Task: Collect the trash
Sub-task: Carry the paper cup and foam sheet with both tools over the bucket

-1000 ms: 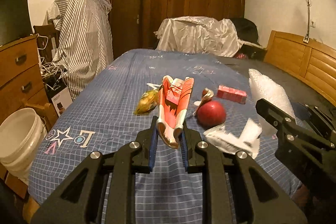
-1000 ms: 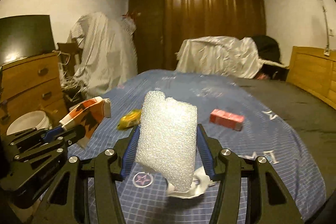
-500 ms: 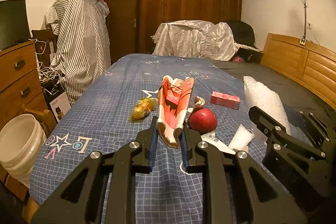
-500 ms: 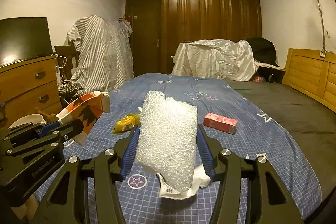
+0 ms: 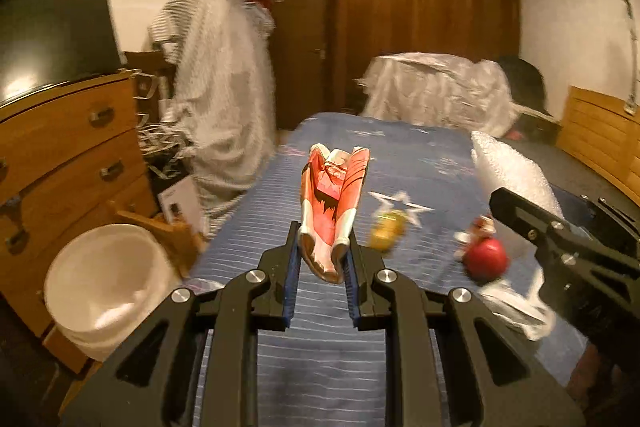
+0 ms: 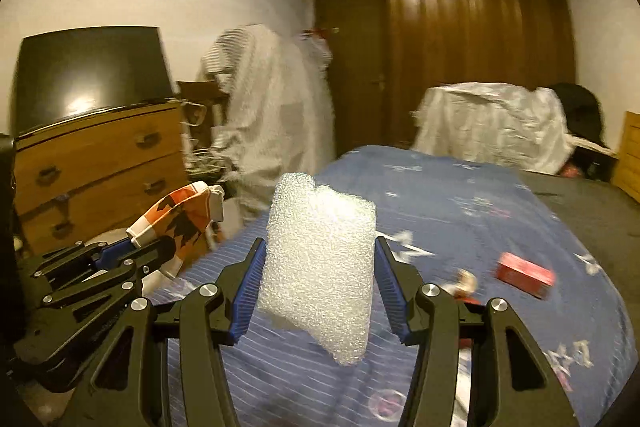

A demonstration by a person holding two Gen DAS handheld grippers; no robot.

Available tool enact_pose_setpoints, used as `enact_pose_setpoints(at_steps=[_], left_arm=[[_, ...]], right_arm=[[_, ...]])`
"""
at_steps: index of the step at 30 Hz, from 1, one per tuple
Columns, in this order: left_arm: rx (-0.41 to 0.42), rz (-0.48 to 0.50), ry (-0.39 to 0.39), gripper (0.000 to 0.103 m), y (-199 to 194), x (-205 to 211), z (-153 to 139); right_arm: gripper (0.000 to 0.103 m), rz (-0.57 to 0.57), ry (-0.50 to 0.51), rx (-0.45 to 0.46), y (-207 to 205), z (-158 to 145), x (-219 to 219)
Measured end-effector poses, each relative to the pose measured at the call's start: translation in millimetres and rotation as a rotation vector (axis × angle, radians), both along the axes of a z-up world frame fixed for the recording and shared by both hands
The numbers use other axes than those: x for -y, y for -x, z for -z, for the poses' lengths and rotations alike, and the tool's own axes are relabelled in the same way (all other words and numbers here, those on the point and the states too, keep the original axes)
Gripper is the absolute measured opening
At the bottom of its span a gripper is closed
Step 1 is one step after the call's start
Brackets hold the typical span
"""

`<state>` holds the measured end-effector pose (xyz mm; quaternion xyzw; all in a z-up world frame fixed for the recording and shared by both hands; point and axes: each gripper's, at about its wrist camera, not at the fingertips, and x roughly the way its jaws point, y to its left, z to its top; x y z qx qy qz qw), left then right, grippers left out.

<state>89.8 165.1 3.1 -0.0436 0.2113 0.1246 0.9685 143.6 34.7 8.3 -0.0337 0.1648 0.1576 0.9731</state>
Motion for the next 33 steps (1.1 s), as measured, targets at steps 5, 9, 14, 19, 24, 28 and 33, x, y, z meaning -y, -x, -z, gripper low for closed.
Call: enact_pose_setpoints(at_steps=[5, 9, 14, 19, 24, 28, 33], left_arm=[[-0.005, -0.097, -0.002, 0.019, 9, -57, -14], [-0.017, -0.161, 0.011, 0.019, 16, -100, -19], [-0.038, -0.239, 0.025, 0.019, 26, -151, -18], [-0.071, -0.301, 0.051, 0.019, 34, -195, -11], [-0.113, -0.348, 0.089, 0.019, 38, -239, 2], [-0.167, -0.371, 0.129, 0.019, 36, -271, 20], [-0.244, -0.381, 0.183, 0.020, 32, -304, 45]], right_arm=[[0.055, -0.107, 0.012, -0.006, -24, -21, -69], [0.055, -0.189, 0.029, -0.023, -42, -36, -127], [0.055, -0.301, 0.069, -0.066, -65, -44, -208], [0.055, -0.393, 0.105, -0.152, -93, -39, -282], [0.055, -0.490, 0.144, -0.285, -129, -21, -347], [0.055, -0.552, 0.196, -0.390, -149, 0, -390], [0.055, -0.611, 0.279, -0.499, -165, 33, -431]])
